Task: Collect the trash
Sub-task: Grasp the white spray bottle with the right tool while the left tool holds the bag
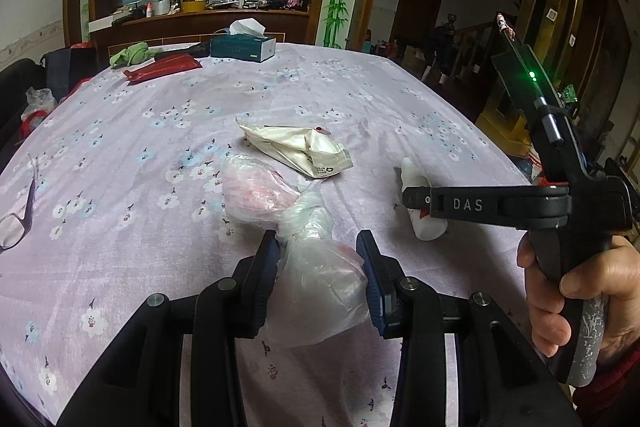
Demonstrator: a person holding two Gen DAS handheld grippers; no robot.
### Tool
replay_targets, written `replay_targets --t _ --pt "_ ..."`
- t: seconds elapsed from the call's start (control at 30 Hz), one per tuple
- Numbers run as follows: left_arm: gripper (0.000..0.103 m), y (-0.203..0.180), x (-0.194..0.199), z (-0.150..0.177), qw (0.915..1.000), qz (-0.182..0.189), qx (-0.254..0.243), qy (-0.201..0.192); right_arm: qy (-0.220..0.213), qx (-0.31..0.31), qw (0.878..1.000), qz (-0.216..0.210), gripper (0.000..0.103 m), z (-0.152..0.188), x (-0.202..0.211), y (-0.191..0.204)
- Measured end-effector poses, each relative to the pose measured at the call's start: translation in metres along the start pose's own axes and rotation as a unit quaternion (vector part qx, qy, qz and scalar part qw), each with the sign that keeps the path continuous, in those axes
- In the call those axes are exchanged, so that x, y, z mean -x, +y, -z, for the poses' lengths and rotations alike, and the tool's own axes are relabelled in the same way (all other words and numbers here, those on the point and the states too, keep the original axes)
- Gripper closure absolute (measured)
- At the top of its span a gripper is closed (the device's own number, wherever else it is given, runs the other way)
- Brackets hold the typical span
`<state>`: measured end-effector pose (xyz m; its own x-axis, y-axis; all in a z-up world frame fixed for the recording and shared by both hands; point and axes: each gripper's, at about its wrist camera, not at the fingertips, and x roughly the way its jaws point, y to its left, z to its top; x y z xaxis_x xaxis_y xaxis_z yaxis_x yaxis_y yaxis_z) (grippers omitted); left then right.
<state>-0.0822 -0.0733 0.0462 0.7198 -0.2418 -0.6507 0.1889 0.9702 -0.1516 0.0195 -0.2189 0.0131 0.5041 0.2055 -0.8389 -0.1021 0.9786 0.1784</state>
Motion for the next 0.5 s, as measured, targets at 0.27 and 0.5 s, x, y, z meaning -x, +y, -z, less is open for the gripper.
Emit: replay_targets --t 0.27,0.5 --pt "0.065 -0.001 -0.001 0.0 1.0 -0.002 -0.001 0.0 0.015 -0.011 1.0 -0.003 0.067 0.001 -0.008 0.002" --pt "0.065 -0.001 0.001 0.0 1.0 -0.004 0.0 -0.003 -0.01 -0.015 1.0 -0.017 0.071 0.008 0.002 -0.001"
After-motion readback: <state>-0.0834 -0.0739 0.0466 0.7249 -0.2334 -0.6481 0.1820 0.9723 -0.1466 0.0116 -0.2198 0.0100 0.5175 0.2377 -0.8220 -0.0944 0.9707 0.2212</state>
